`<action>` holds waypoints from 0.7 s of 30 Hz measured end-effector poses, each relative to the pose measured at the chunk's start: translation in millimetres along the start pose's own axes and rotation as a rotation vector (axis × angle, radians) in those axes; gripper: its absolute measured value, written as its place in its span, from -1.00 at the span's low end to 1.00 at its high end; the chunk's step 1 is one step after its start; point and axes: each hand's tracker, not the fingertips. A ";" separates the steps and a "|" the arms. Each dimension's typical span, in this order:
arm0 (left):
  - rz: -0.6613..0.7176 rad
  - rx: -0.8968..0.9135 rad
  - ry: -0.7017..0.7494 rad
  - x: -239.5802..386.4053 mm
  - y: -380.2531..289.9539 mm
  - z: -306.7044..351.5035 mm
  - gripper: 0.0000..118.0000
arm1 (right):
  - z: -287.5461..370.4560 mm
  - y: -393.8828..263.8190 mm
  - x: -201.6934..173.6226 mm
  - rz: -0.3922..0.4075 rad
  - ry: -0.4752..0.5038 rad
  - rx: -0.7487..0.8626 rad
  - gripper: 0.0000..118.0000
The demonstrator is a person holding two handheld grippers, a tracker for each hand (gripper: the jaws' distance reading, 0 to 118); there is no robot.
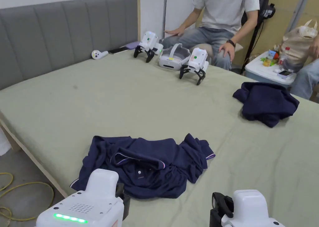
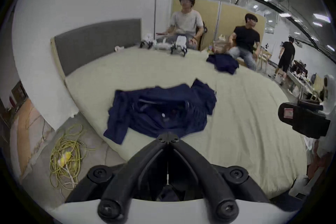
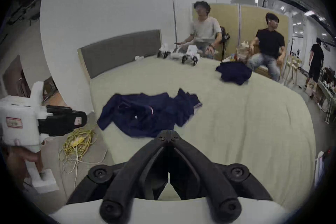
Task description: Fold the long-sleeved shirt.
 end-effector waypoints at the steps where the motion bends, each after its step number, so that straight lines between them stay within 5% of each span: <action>1: -0.007 -0.018 -0.003 1.5 1.2 -12.4 -1.00 | -8.1 -4.5 2.9 -0.003 -0.003 -0.011 -1.00; 3: -0.033 -0.020 0.000 4.5 7.7 -40.8 -0.85 | -19.6 -8.7 7.7 -0.008 -0.006 -0.031 -1.00; 4: -0.035 -0.022 -0.002 3.7 15.0 -56.3 -0.55 | -25.3 -10.2 10.0 -0.007 -0.011 -0.043 -1.00; 5: -0.039 -0.028 -0.012 1.9 22.1 -71.5 0.06 | -28.2 -9.2 11.9 -0.006 -0.016 -0.055 -1.00; 6: -0.036 -0.037 -0.022 4.1 31.6 -89.6 0.43 | -33.2 -10.2 14.8 -0.004 -0.016 -0.068 -1.00; 7: -0.039 -0.052 -0.035 4.2 40.0 -104.5 0.58 | -37.4 -11.4 17.1 -0.002 -0.017 -0.078 -1.00; 14: -0.243 -0.119 -0.079 20.9 73.8 -219.6 0.59 | -63.5 -23.1 36.5 -0.037 -0.042 -0.149 -1.00; 18: -0.212 -0.326 -0.077 29.0 60.0 -288.0 0.57 | -75.2 -29.2 43.4 -0.031 -0.058 -0.187 -1.00; 21: -0.159 -0.315 -0.105 32.7 67.8 -290.8 0.31 | -76.5 -31.3 47.5 -0.031 -0.060 -0.200 -1.00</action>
